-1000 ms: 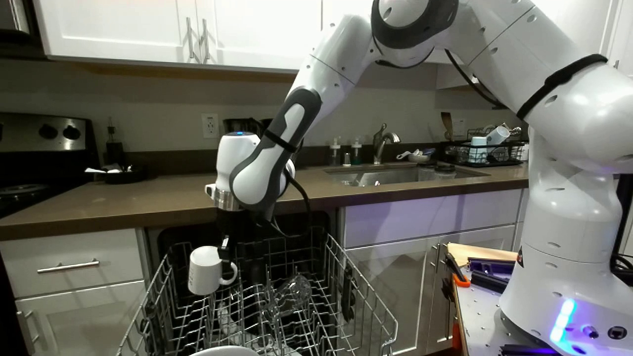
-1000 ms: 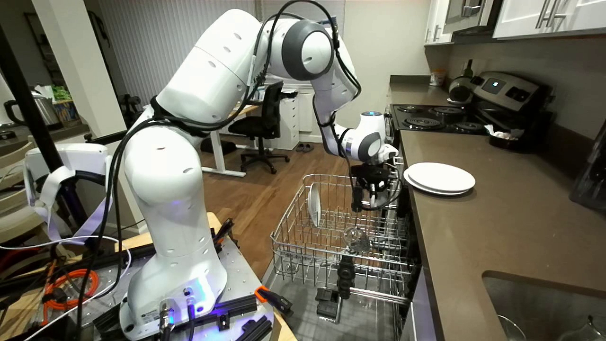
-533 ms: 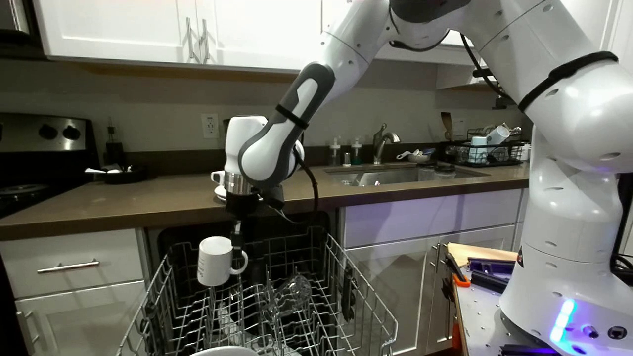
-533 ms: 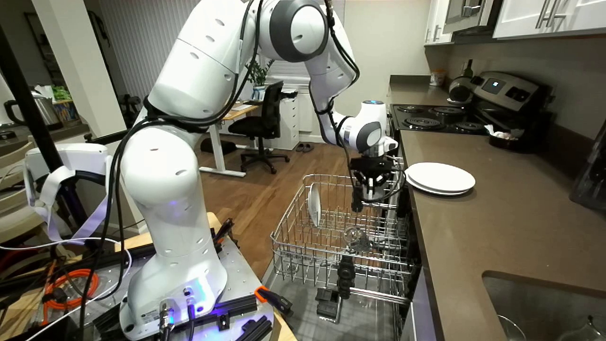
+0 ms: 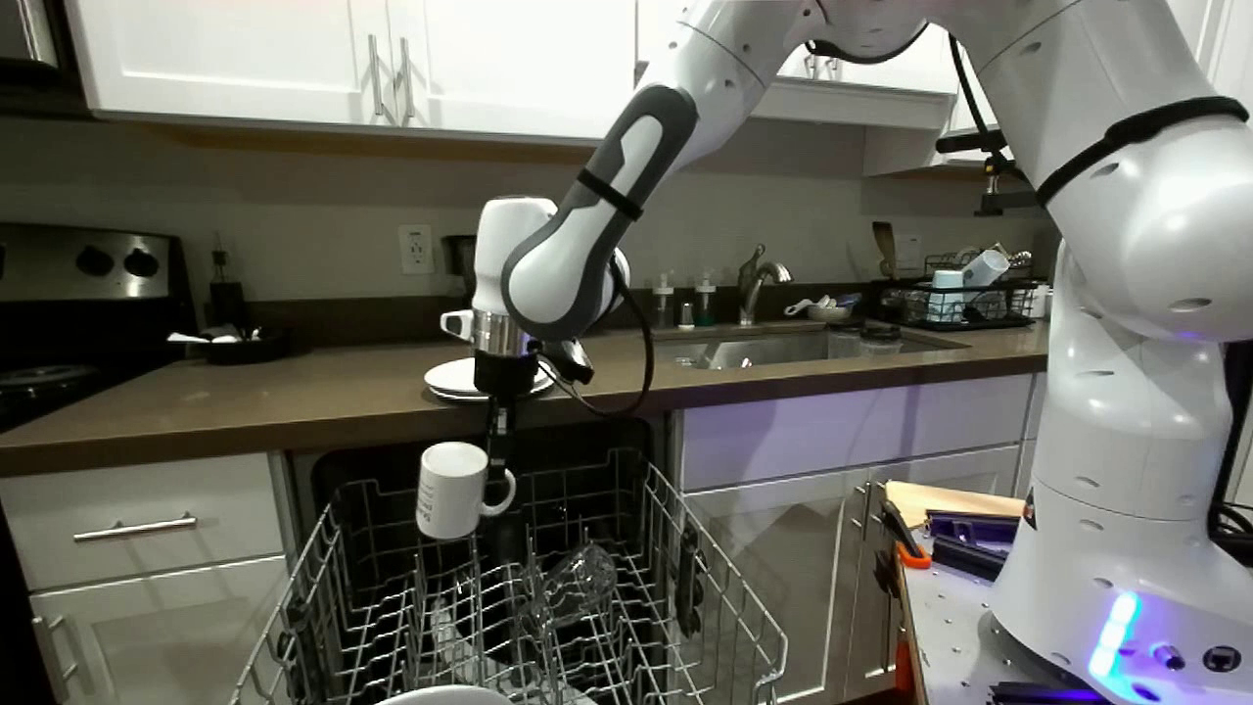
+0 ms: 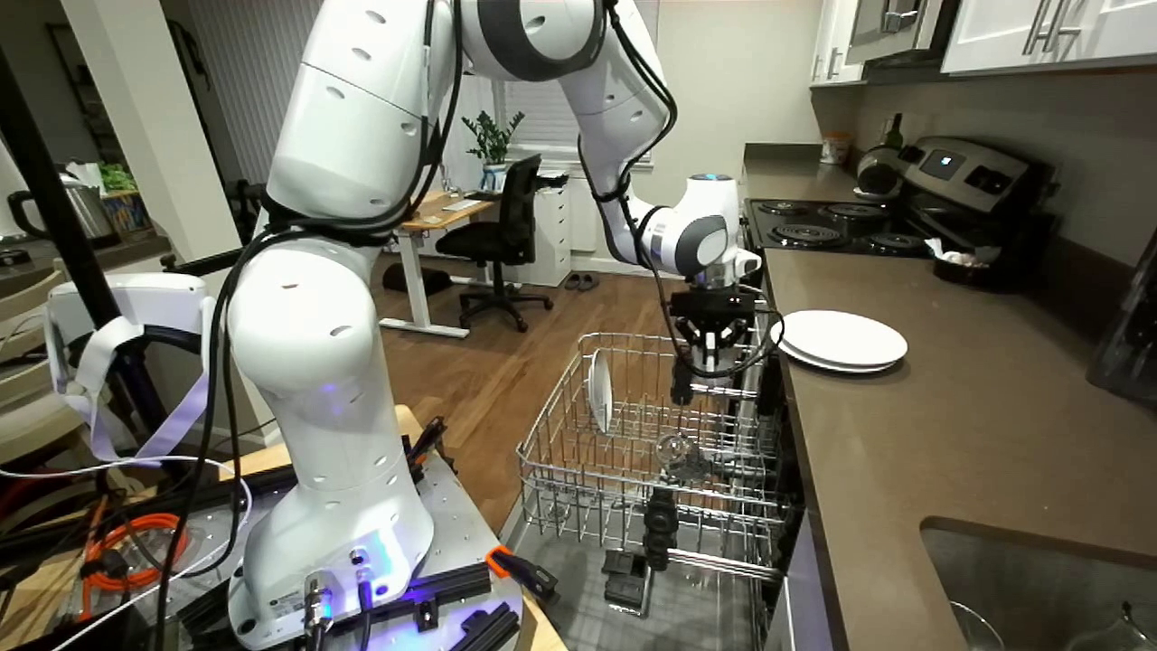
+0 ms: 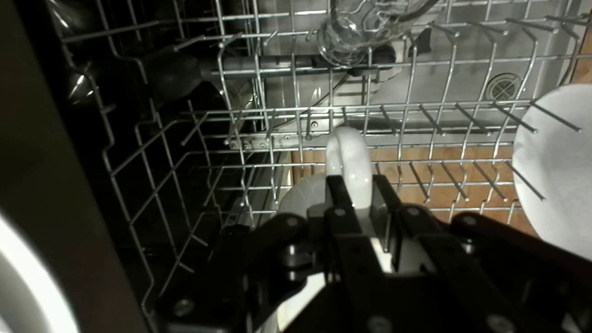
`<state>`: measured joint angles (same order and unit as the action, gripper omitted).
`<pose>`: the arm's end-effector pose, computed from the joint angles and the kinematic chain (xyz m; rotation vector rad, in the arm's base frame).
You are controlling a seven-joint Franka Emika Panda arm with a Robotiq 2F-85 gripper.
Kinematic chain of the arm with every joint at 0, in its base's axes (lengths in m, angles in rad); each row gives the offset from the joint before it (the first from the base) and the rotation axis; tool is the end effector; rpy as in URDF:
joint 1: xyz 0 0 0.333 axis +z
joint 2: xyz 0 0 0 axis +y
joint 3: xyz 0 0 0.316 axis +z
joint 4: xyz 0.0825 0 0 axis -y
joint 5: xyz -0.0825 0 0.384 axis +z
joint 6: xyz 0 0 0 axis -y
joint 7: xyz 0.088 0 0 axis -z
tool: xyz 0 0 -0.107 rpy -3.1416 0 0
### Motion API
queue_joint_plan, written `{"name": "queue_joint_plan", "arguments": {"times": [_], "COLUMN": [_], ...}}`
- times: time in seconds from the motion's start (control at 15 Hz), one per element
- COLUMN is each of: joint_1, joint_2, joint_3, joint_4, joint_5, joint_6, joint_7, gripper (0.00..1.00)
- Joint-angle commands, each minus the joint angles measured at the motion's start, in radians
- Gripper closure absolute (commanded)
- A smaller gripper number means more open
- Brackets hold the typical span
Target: Move the white mug to the right side of the dishwasher
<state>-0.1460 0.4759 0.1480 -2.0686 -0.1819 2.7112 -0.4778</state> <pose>0.6070 0.0056 0.2171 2.9220 0.9303 0.2536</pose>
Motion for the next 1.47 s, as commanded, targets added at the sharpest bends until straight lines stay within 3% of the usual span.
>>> {"name": "queue_joint_plan", "arguments": {"times": [0.0,0.13,0.2,0.53,1.4], "joint_1": [0.013,0.013,0.014,-0.001,-0.029], "joint_2": [-0.007,-0.010,-0.010,-0.036,-0.180], "joint_3": [-0.019,-0.023,-0.023,0.015,0.057], "joint_4": [-0.001,-0.001,-0.002,-0.055,-0.304], "joint_5": [0.012,0.011,0.011,0.024,0.119], "joint_6": [0.008,0.010,0.010,-0.077,-0.059], "joint_7": [-0.007,-0.007,-0.007,-0.080,-0.270], "gripper": [0.83,0.83,0.96,0.96,0.96]}}
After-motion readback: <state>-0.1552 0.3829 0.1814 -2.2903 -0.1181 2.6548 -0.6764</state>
